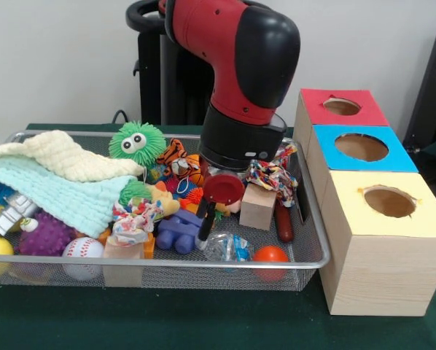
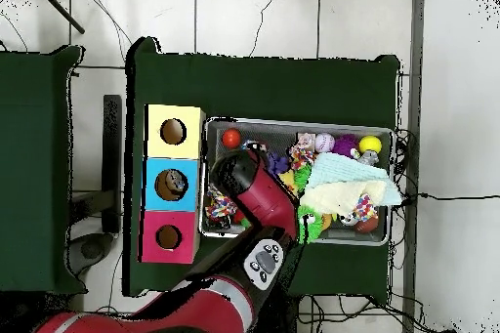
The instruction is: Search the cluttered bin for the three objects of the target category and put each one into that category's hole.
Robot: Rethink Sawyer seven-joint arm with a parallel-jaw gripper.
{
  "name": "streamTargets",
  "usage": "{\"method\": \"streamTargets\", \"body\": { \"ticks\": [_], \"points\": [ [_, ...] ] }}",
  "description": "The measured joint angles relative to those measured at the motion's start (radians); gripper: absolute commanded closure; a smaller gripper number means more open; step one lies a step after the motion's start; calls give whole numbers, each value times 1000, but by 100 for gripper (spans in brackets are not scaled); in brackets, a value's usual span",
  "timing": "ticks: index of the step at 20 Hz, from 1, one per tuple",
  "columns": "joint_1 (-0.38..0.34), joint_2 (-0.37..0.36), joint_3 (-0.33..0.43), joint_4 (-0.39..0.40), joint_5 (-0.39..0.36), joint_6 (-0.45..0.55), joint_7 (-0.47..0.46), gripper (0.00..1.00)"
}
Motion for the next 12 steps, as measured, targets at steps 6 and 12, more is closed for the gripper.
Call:
{"method": "streamTargets", "body": {
  "ticks": [6, 12],
  "points": [
    [-32, -3, 17, 0, 0, 0, 0, 0],
    [-51, -3, 24, 0, 0, 0, 0, 0]
  ]
}}
